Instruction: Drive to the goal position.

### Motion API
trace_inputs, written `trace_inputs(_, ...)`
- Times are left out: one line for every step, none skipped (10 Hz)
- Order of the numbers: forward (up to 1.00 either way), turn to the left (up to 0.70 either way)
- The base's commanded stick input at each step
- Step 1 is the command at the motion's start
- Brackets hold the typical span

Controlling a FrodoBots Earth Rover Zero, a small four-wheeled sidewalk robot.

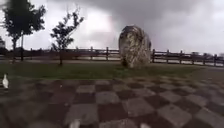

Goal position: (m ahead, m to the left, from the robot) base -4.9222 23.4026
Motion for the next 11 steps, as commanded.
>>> trace_inputs(-0.7,-0.27)
trace_inputs(-0.7,-0.27)
trace_inputs(-0.7,-0.27)
trace_inputs(-0.7,-0.27)
trace_inputs(-0.7,-0.27)
trace_inputs(-0.7,-0.27)
trace_inputs(-0.11,-0.04)
trace_inputs(0.5,0.19)
trace_inputs(0.7,0.27)
trace_inputs(0.7,0.27)
trace_inputs(0.7,0.27)
